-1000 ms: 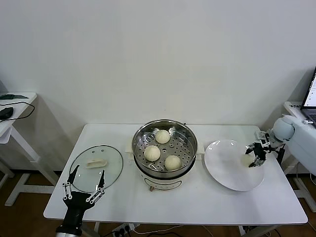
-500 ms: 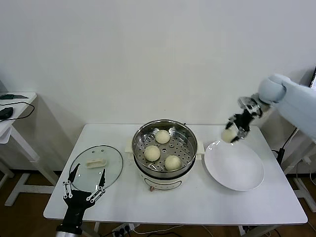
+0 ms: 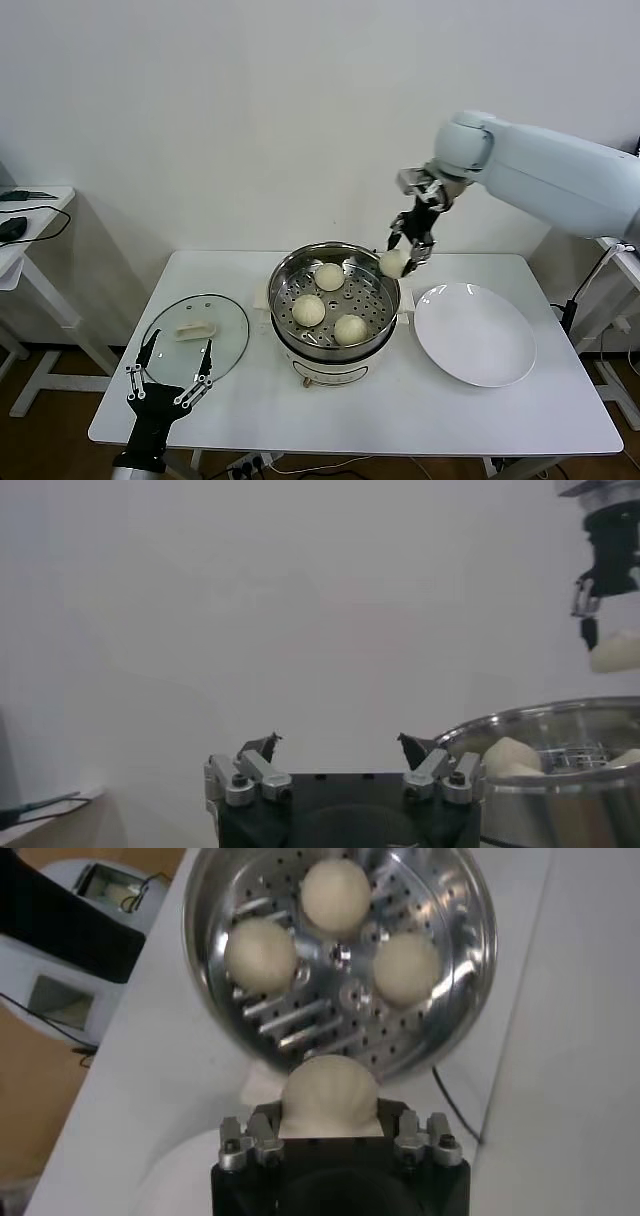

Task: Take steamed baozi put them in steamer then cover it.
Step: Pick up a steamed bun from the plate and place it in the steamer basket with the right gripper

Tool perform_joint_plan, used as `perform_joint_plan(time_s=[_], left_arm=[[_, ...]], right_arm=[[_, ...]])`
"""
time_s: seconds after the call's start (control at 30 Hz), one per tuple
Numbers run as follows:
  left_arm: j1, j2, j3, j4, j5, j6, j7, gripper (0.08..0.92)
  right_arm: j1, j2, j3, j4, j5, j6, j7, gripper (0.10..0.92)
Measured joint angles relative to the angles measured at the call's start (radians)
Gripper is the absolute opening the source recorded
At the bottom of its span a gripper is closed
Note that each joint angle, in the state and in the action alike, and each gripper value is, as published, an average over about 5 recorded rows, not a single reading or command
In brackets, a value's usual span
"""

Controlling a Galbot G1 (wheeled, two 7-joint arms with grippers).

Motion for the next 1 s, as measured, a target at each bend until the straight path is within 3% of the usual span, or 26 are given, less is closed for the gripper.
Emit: perform_joint_plan(time_s=[1.0], left_arm=[[0.003, -0.005, -0.01, 0.001, -0.001, -0.002, -0.001, 0.823]], right_arm=[[-0.109, 0.145, -0.059, -0.047, -0.06, -0.045, 0.075, 0.594]])
